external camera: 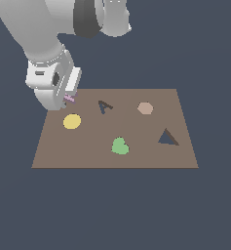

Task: Insert a designated object into the corresponding slot on a board.

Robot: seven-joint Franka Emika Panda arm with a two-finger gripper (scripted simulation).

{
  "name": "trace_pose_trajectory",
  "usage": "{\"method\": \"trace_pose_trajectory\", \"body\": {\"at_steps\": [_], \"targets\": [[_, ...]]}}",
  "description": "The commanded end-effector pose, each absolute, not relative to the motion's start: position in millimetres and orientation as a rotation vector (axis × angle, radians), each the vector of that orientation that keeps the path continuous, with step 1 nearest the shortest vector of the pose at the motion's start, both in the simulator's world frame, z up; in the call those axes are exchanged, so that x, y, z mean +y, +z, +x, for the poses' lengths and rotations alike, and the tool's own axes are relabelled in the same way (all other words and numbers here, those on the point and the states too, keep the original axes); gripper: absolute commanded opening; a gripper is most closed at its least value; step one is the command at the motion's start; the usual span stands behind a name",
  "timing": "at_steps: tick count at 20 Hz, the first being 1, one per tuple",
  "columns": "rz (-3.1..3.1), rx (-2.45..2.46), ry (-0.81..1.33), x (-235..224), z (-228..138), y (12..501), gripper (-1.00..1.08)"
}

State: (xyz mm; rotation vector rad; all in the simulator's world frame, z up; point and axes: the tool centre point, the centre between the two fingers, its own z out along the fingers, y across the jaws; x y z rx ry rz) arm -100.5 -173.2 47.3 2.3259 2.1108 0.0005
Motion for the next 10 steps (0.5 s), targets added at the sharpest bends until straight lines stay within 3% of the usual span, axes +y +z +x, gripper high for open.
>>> {"method": "trace_pose_trajectory", "body": {"at_steps": [1, 7, 8, 10], "targets": [[2.326, 2.111, 0.0, -172.9, -100.7, 41.6, 1.0], [2.326, 2.111, 0.0, -172.5, -101.0, 29.9, 1.0], [2.326, 2.111, 0.0, -172.5, -101.0, 29.9, -1.0], [2.326, 2.111, 0.0, -172.5, -101.0, 29.9, -1.0]]}}
